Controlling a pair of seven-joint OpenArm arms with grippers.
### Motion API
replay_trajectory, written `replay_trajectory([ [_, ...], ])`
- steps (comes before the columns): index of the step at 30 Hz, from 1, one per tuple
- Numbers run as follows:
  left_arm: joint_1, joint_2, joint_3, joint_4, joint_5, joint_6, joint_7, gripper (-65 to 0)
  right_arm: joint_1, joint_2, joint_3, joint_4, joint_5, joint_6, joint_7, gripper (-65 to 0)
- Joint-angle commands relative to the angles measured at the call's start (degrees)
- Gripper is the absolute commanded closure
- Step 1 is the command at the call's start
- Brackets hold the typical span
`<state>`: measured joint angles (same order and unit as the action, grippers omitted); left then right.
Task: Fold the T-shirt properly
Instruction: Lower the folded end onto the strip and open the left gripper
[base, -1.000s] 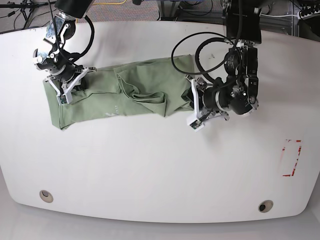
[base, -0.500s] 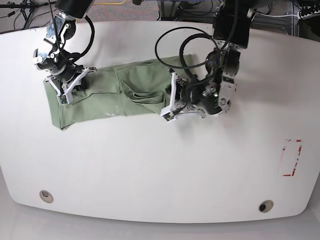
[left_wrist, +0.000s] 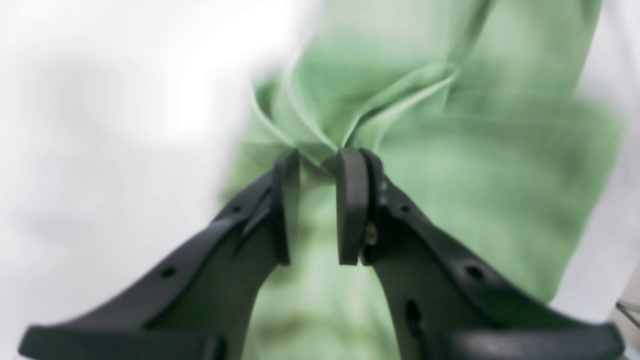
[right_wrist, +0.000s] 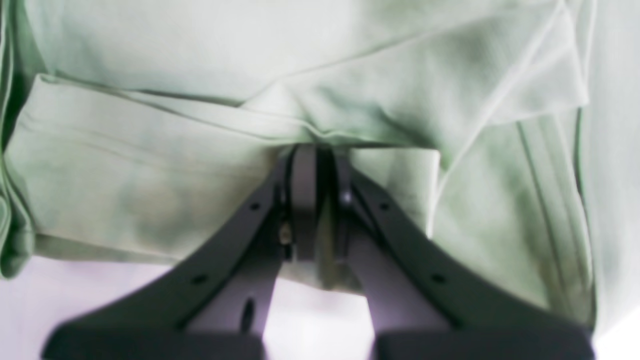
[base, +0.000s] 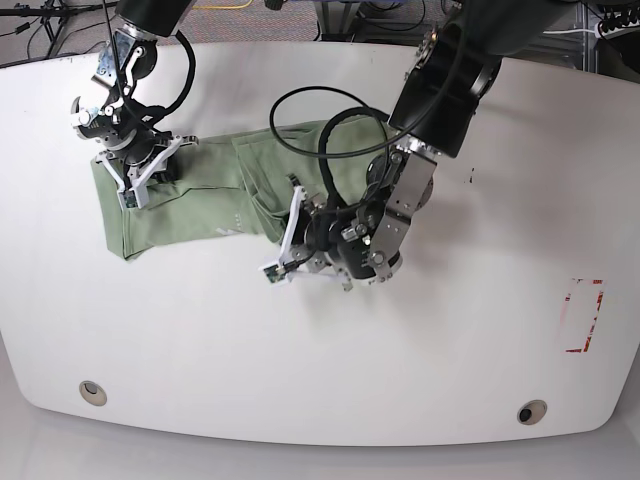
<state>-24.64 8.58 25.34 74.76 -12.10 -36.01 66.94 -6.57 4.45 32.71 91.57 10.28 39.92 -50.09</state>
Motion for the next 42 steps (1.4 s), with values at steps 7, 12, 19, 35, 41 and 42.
replay_trajectory([
  [7, -7.0, 0.4, 3.1, -3.8, -0.3, 0.3, -7.4, -10.6, 0.2, 0.3, 0.0, 0.4, -0.5, 0.1, -0.9, -4.0],
  [12, -6.9, 0.4, 2.6, 0.4, -0.7, -0.2, -5.9, -10.6, 1.2, 0.3, 0.0, 0.4, -0.7, 0.1, -0.9, -4.0],
  [19, -0.5, 0.4, -4.8, 13.9, -0.6, -1.0, 4.1, -10.4, 1.4, 0.3, -0.1, 0.8, -0.5, 0.1, -0.9, -4.0],
  [35, 19.0, -6.3, -15.8, 22.2, -0.3, -2.3, 4.3, -10.3, 4.4, 0.4, -0.1, 8.6, -0.5, 0.1, -7.3, -4.1],
  [41, 20.9, -10.6, -16.2, 16.7, -0.3, -2.2, -1.6, -10.3, 7.2, 0.4, 0.2, 11.8, -0.5, 0.1, -11.4, -4.9],
  [42, 20.9, -11.1, -16.2, 15.7, -0.3, -2.2, -2.5, -10.3, 7.8, 0.4, 0.3, 12.1, -0.5, 0.1, -11.8, -6.0],
])
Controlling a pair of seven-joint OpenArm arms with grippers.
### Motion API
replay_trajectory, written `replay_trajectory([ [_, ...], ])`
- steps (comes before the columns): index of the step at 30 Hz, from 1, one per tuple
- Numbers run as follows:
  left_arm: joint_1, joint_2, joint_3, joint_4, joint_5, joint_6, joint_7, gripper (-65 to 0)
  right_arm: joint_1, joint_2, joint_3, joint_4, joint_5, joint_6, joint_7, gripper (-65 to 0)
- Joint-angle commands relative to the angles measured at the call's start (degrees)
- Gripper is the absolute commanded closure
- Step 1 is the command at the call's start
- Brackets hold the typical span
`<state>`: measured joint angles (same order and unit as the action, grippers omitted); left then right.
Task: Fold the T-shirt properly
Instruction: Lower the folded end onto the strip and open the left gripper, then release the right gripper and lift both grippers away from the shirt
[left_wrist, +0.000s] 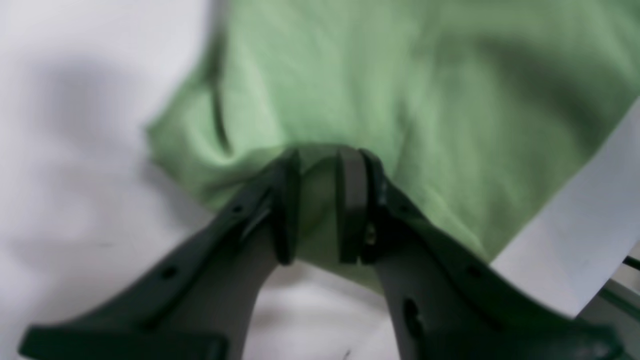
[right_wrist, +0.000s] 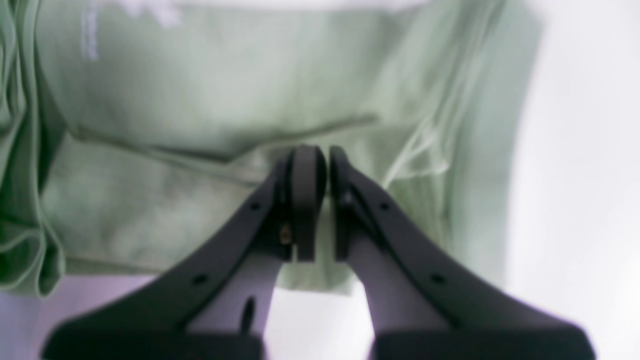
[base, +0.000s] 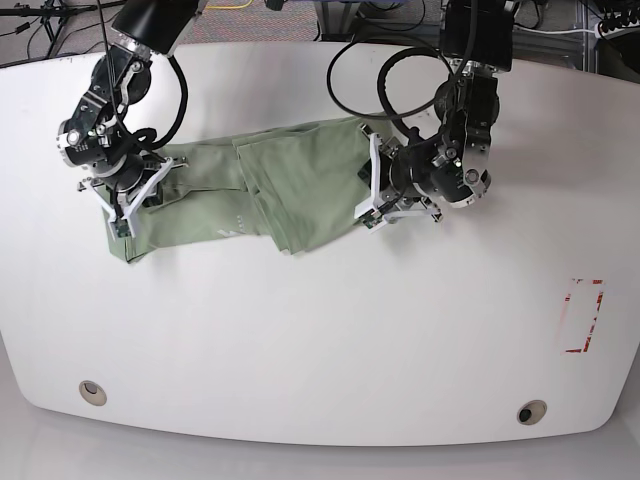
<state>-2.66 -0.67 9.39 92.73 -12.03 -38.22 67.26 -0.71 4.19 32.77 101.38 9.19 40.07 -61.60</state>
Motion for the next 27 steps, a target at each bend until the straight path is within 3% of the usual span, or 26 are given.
replay_trajectory([
  [1, -1.1, -2.6, -0.2, -3.7, -0.3, 0.0, -3.7, -10.3, 2.6, 0.7, 0.3, 2.6, 0.6, -0.1, -0.9, -8.9],
  [5, -1.3, -4.4, -0.2, -8.0, -0.3, 0.0, -5.8, -10.3, 4.4, 0.7, 2.7, 2.7, 0.6, -0.1, -1.9, -24.1],
  [6, -1.7, -5.2, -0.2, -9.3, -0.3, 0.0, -5.9, -10.3, 5.3, 0.7, 4.5, 2.7, 0.7, -0.1, -2.2, -32.0],
  [8, -3.1, -5.8, -0.2, -10.7, -0.3, 0.0, -5.9, -10.3, 6.8, 0.7, 6.7, 2.7, 0.7, -0.1, -2.8, -41.2],
  [11, -4.7, -6.8, -0.2, -12.7, -0.3, 0.0, -5.9, -10.3, 9.1, 0.6, 9.8, 2.7, 0.9, -0.1, -3.8, -50.7],
  [17, -7.5, -9.7, 0.0, -16.1, -0.3, -0.3, -6.7, -10.3, 12.1, 1.5, 15.9, 0.4, 8.6, -0.1, -8.4, -57.4],
  [27, -9.4, -13.3, 0.2, -16.6, -0.3, -0.3, -6.8, -10.3, 13.1, 7.6, 22.9, -16.3, 26.4, -0.1, -11.2, -57.5],
])
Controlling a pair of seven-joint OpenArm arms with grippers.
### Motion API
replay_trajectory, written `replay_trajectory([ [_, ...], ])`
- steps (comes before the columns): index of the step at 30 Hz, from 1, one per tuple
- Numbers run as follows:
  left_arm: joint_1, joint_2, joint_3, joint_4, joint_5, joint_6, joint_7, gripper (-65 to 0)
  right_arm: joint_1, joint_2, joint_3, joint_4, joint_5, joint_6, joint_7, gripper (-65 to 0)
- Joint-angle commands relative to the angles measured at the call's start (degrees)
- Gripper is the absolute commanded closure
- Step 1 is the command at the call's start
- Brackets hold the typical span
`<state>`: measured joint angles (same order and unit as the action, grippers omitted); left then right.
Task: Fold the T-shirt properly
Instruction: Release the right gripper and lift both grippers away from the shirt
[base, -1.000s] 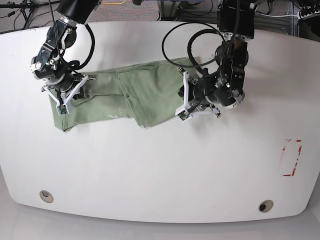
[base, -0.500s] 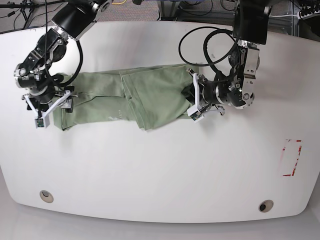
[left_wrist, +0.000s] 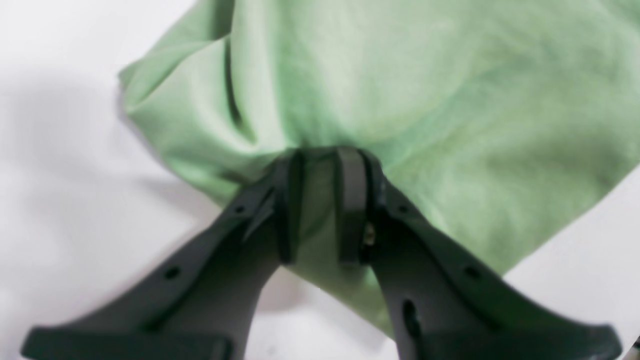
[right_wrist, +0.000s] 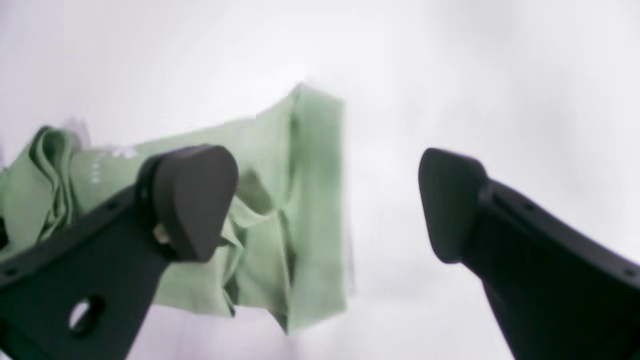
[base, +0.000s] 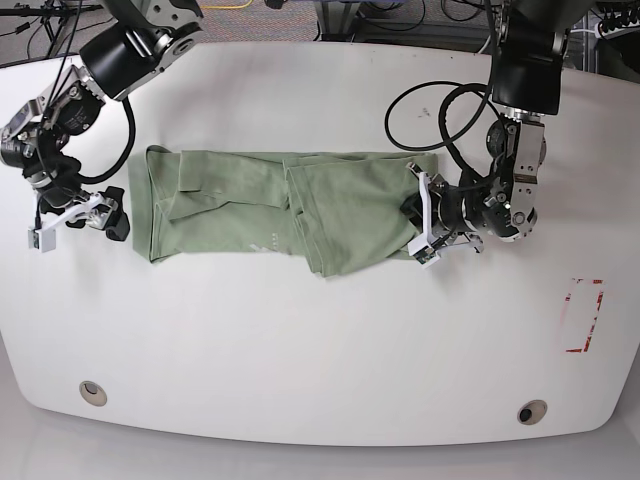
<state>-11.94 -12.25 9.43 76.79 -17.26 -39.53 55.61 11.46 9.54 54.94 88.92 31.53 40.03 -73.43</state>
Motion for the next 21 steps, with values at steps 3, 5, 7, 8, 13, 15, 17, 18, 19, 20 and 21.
replay_trajectory([
  [3, -0.1, -1.9, 0.1, -0.6, 4.9, 1.0, 4.8, -10.3, 0.7, 3.5, 1.5, -9.4, 7.1, 0.0, 0.6, -57.5],
  [5, -0.1, -1.9, 0.1, -0.5, 4.9, 1.0, 4.8, -10.3, 0.3, 4.2, 1.5, -12.3, 8.5, 0.0, 0.8, -57.5],
  [7, -0.1, -1.9, 0.1, -0.5, 4.9, 1.0, 4.8, -10.3, -0.6, 4.7, 1.2, -14.7, 9.6, 0.0, 1.3, -57.5],
  [8, -0.1, -1.9, 0.1, -0.5, 4.9, 1.0, 4.8, -10.3, -0.8, 4.7, 1.1, -15.2, 9.7, 0.0, 1.6, -57.5],
  [13, 0.1, -1.6, 0.1, -0.2, 4.7, 1.0, 5.0, -10.3, -1.7, 4.7, 1.0, -17.9, 9.8, 0.0, 3.4, -57.5],
  [15, 0.1, -1.3, 0.1, -0.2, 4.7, 1.0, 5.0, -10.3, -1.8, 4.6, 1.0, -19.1, 9.7, 0.0, 3.5, -57.5],
  [17, 0.1, -0.7, 0.1, -0.2, 4.8, 1.0, 5.0, -10.3, -2.4, 4.6, 0.9, -19.8, 9.7, 0.0, 3.5, -57.5],
  [18, 0.1, -0.5, 0.1, -0.2, 4.8, 1.0, 5.0, -10.3, -2.5, 4.5, 0.8, -20.1, 9.7, 0.0, 3.5, -57.5],
  [19, 0.1, -0.4, 0.1, -0.2, 4.8, 1.0, 5.0, -10.3, -2.5, 4.4, 0.5, -20.4, 9.7, 0.0, 3.5, -57.5],
  [20, 0.1, -0.3, 0.1, -0.2, 4.8, 1.0, 5.0, -10.3, -2.5, 4.1, -0.2, -20.5, 9.9, 0.0, 3.5, -57.5],
  [21, 0.1, -0.3, 0.1, -0.2, 4.8, 1.0, 5.0, -10.3, -2.5, 3.8, -1.2, -20.5, 9.9, 0.0, 3.6, -57.5],
])
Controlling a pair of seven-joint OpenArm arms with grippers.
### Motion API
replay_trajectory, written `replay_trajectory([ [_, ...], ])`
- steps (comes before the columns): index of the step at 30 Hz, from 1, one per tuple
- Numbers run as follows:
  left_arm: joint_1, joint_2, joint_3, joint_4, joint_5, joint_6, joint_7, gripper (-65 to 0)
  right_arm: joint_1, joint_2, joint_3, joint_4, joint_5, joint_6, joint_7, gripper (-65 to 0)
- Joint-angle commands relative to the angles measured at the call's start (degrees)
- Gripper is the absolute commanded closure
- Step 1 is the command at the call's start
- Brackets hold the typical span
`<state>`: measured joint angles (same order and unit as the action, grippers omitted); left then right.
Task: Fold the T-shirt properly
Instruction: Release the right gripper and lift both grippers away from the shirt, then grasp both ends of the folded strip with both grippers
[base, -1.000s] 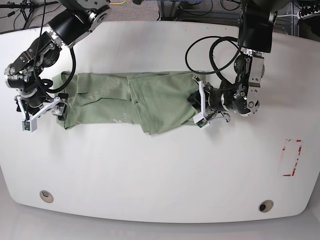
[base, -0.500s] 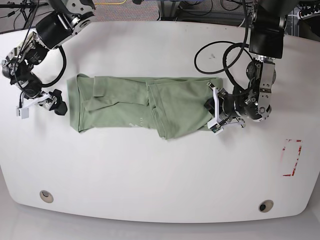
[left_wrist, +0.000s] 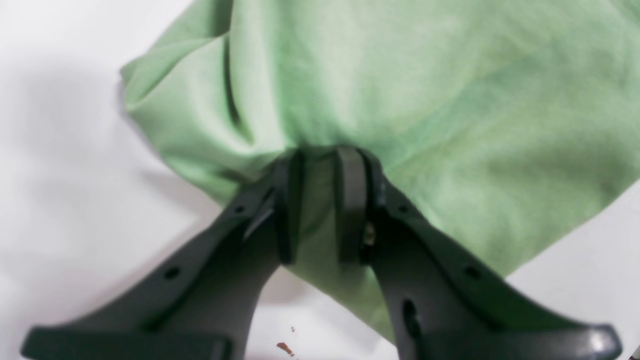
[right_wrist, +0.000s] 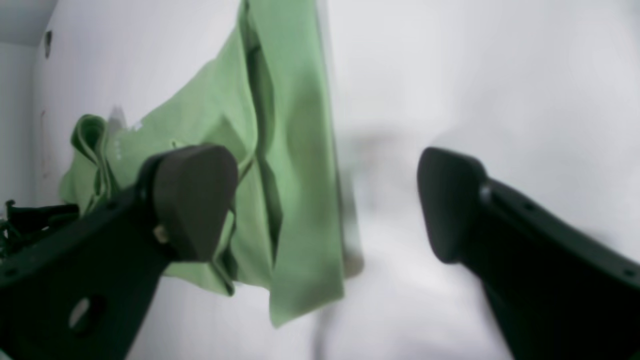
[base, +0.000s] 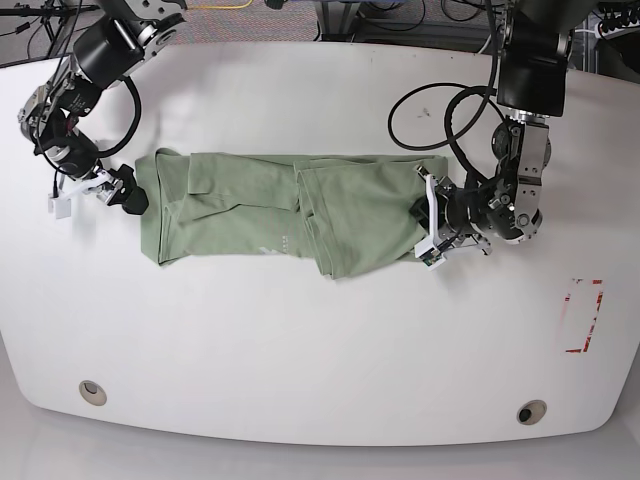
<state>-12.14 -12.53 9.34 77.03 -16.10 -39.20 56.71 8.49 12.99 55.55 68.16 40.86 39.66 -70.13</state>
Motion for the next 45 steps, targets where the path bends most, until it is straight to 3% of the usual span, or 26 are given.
replay_trajectory([
  [1, 0.4, 0.0, 0.2, -0.4, 3.7, 0.7, 3.9, -10.3, 0.4, 0.1, -2.4, 0.5, 0.6, 0.3, 0.3, -57.5],
  [14, 0.4, 0.2, 0.2, -0.4, 3.7, 0.7, 4.0, -10.3, 1.0, -5.8, -10.8, 0.6, 0.3, 0.3, 0.5, -57.5],
  [21, 0.4, 0.2, 0.2, -0.4, 3.7, 0.7, 4.0, -10.3, 1.0, -6.5, -12.0, 0.6, 0.3, 0.3, 1.8, -55.3],
  [24, 0.4, 0.2, 0.2, -0.4, 3.7, 0.7, 4.0, -10.3, 1.0, -6.2, -12.1, 0.6, 0.3, 0.3, 3.4, -41.1],
  [25, 0.4, 0.2, 0.2, -0.4, 3.7, 0.7, 4.0, -10.3, 0.9, -6.0, -12.1, 0.6, 0.3, 0.3, 4.0, -30.8],
  [28, 0.4, 0.2, 0.2, -0.4, 3.7, 0.7, 4.0, -10.3, 0.8, -5.4, -12.2, 0.6, 0.3, 0.3, 4.5, -9.4],
  [30, 0.4, 0.2, 0.8, -0.4, 3.7, 0.9, 4.0, -10.3, 0.8, -4.7, -12.4, 0.6, 0.3, 0.3, 4.6, 0.0],
  [35, 0.1, 0.0, 6.3, -0.4, 3.8, 1.4, 4.0, -10.3, 0.3, -3.1, -15.9, 3.4, 0.3, 0.3, 6.1, 0.0],
  [41, -0.8, 0.1, 12.0, -0.5, 3.8, 6.5, 3.8, -10.3, -3.3, -2.5, -19.3, 14.6, 0.2, 0.3, 6.5, 0.0],
  [45, -2.4, 0.3, 14.2, -0.8, 3.8, 8.2, 3.8, -10.3, -6.4, -2.4, -21.7, 21.8, 0.2, -3.6, 6.8, 0.0],
])
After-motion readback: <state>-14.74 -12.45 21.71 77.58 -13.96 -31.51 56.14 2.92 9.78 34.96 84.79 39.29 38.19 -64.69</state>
